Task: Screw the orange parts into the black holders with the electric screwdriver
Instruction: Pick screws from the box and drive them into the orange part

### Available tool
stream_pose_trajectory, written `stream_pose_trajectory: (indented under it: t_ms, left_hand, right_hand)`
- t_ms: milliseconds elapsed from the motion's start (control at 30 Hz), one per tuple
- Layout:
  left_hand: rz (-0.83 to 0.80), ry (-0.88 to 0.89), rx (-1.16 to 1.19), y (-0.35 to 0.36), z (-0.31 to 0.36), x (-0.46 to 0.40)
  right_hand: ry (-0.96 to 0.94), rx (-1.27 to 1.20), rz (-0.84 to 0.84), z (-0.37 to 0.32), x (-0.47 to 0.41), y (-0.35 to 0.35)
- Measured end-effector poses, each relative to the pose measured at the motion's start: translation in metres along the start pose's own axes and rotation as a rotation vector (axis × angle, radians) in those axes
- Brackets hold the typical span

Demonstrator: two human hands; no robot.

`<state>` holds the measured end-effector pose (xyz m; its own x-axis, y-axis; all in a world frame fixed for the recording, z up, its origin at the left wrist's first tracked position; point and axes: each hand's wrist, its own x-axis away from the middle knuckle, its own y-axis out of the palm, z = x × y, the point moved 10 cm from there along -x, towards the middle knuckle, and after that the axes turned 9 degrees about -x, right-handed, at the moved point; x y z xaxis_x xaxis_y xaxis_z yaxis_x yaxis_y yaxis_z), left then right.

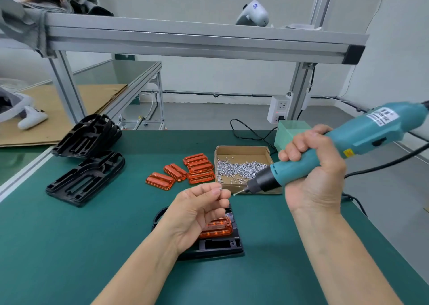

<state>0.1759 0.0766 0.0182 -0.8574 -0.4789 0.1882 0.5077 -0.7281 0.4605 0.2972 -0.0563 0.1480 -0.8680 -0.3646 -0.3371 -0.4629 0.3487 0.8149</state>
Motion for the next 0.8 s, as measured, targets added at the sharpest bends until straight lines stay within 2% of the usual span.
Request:
stream_pose_trajectory:
  t_ms: [467, 800]
  left_hand:
    - [-0.04, 0.08, -0.046, 0.009, -0.001, 0.013]
    - [0.04, 0.092, 0.043, 0.008, -0.003, 0.012]
  right_hand:
    - [-0.032, 0.011, -0.035, 0.007, 0.01, 0.021]
    - [-0.063, 0.025, -0.044, 0.006, 0.013, 0.023]
